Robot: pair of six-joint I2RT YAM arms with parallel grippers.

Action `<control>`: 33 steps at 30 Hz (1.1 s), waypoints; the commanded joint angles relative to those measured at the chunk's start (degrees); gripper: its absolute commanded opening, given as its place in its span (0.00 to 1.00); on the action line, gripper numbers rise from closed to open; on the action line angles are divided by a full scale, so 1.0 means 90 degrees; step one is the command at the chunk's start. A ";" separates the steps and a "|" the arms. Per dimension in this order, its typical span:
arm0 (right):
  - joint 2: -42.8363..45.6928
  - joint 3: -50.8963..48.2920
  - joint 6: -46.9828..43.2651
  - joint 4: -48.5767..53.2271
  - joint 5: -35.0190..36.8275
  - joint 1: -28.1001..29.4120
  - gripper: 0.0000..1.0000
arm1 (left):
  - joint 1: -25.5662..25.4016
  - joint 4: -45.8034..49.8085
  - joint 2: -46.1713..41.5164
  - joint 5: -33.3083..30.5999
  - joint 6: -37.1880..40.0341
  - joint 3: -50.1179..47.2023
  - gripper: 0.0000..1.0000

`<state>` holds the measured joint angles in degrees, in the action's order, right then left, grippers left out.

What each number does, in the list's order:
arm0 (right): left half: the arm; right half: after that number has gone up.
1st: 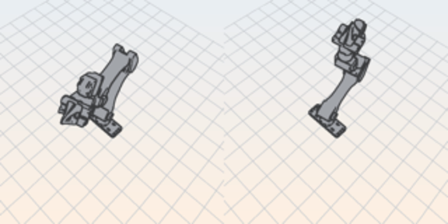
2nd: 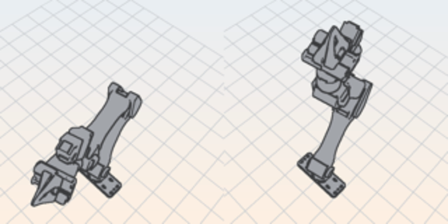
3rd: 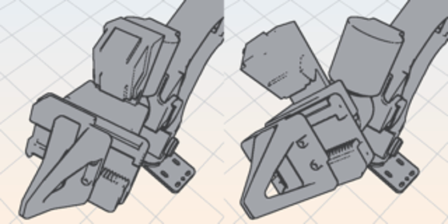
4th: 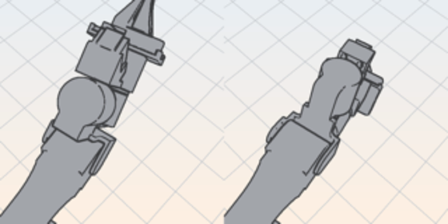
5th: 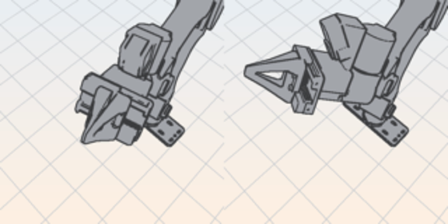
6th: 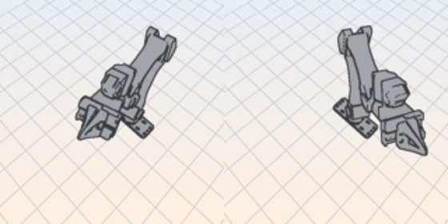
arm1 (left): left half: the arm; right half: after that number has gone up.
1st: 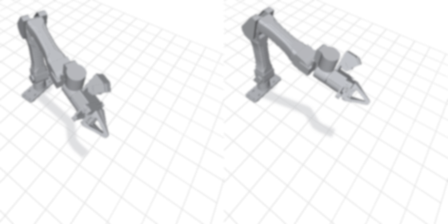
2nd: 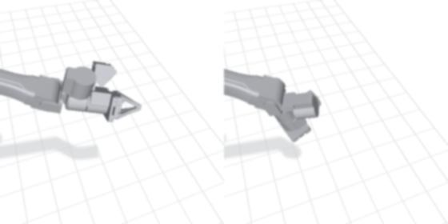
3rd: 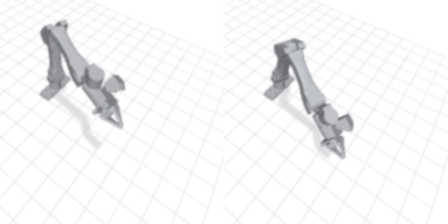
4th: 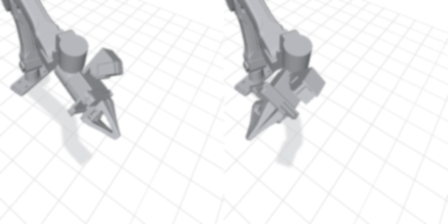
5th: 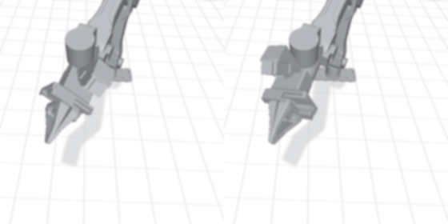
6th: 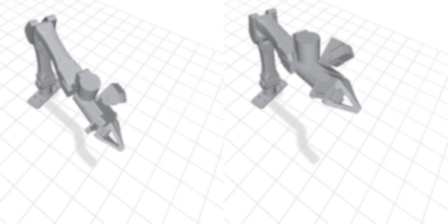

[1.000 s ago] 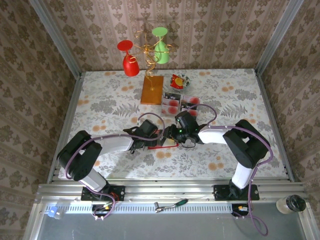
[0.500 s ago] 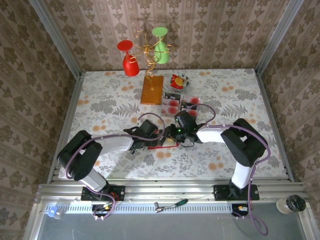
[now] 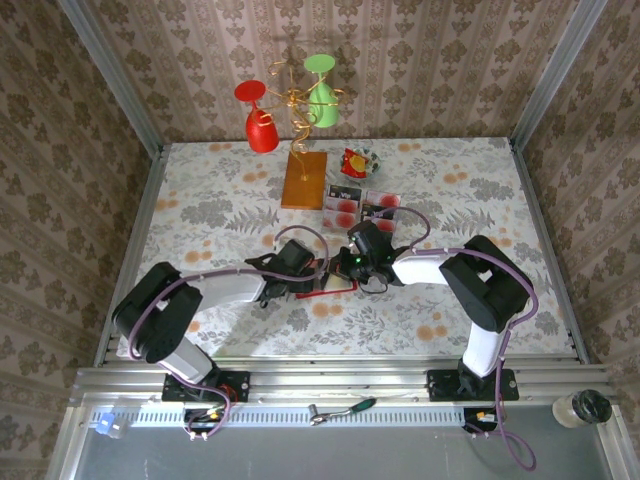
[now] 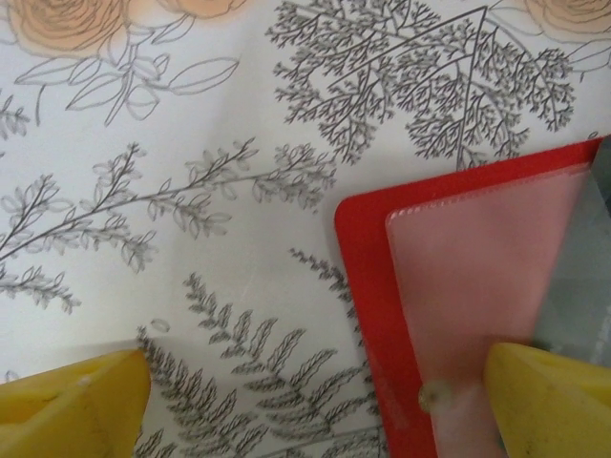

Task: Put the credit cards into the card holder
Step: Rotate the card holder at the center of the table.

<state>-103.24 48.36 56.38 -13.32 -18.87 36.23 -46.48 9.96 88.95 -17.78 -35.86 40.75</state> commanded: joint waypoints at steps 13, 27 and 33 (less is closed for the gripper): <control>0.0034 -0.0160 -0.0226 -0.0063 -0.0223 -0.0299 0.00 | 0.0016 0.0190 -0.0164 0.0049 -0.0582 -0.0497 0.92; 0.0037 -0.0323 -0.0764 0.0145 -0.0422 -0.0461 0.00 | 0.0456 0.0251 0.0359 0.0068 0.0172 0.0070 0.92; -0.0112 0.0030 -0.1406 0.0752 -0.0599 -0.0461 0.00 | 0.0526 0.0301 0.0371 0.0110 0.0273 0.0143 0.92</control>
<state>-103.24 47.29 48.45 -13.56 -23.22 32.08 -42.70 10.72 90.15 -15.59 -35.38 41.78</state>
